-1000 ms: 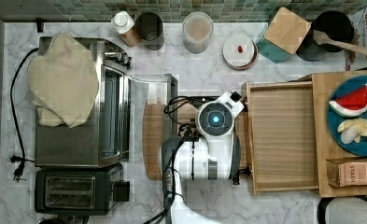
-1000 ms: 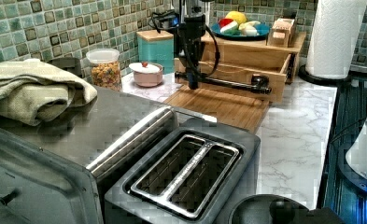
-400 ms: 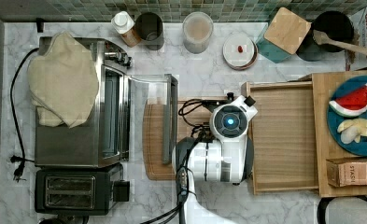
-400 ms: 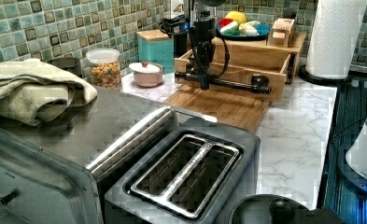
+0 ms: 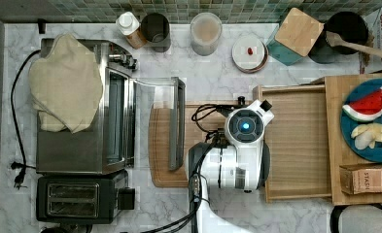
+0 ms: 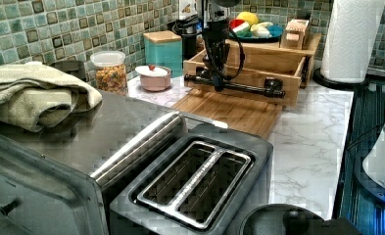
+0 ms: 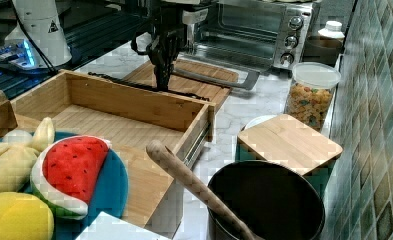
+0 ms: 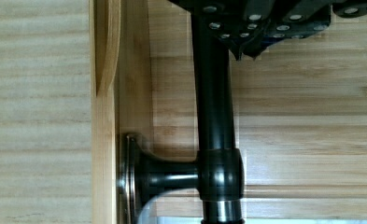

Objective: Close the drawer.

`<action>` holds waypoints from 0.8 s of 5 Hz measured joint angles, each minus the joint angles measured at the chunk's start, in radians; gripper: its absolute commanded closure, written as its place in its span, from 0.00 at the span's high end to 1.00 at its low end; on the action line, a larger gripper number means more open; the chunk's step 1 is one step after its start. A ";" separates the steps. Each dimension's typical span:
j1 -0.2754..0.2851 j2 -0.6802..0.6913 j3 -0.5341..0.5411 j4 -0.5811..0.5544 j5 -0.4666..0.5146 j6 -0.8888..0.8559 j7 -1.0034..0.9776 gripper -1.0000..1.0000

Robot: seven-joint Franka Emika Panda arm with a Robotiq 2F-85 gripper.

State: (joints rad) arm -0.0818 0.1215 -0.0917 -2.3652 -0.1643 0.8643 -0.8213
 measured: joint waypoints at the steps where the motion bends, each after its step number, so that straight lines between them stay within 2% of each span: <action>1: 0.000 0.033 0.001 0.045 0.002 -0.044 -0.115 0.00; 2: -0.012 0.061 0.001 0.084 0.017 -0.068 -0.209 0.00; 4: -0.028 0.113 -0.053 0.164 0.085 -0.130 -0.230 0.00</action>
State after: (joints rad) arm -0.1100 0.2349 -0.1445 -2.2012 -0.0795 0.7339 -1.0518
